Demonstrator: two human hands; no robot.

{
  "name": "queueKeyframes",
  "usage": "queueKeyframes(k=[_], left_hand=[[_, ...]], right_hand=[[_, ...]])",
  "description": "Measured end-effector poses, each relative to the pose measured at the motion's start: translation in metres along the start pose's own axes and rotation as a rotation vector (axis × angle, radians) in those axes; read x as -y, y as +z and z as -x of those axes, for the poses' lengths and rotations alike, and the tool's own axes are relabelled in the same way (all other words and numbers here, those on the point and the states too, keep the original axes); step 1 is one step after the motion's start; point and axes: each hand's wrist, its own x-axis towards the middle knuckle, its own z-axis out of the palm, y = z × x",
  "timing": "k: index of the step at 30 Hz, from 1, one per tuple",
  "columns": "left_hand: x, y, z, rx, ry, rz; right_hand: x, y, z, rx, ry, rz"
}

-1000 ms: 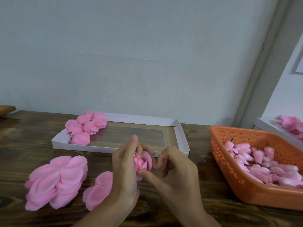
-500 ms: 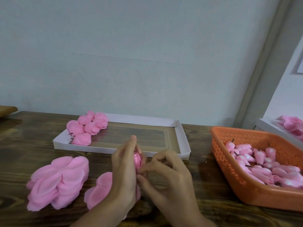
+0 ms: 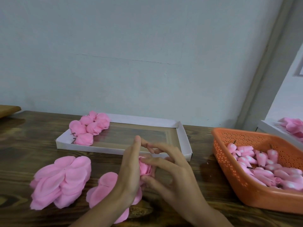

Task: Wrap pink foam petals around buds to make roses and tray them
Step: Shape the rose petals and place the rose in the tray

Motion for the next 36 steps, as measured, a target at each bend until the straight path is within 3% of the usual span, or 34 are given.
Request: queueKeyframes(k=[4, 10, 16, 18, 21, 27, 31, 36], left_hand=[[0.002, -0.004, -0.005, -0.020, 0.042, -0.111], [0.008, -0.009, -0.008, -0.044, 0.089, -0.032], [0.001, -0.010, -0.023, -0.072, 0.174, 0.327], [0.004, -0.011, -0.028, -0.113, 0.183, 0.419], [0.008, -0.011, -0.030, -0.083, 0.112, 0.373], [0.002, -0.012, -0.021, 0.116, 0.016, 0.195], [-0.007, -0.017, -0.020, 0.300, -0.108, 0.296], [-0.010, -0.021, -0.022, 0.539, -0.086, 0.046]], right_hand=[[-0.001, -0.002, -0.001, -0.010, 0.058, -0.076], [0.003, 0.003, 0.002, -0.024, 0.052, -0.038], [0.019, 0.019, 0.012, -0.187, 0.508, -0.455], [0.023, 0.027, 0.015, -0.135, 0.567, -0.473], [0.026, 0.033, 0.016, -0.084, 0.569, -0.493], [0.024, 0.030, 0.012, -0.135, 0.553, -0.623], [0.012, 0.018, 0.004, -0.167, 0.539, -0.823], [0.004, 0.011, 0.001, -0.109, 0.523, -0.884]])
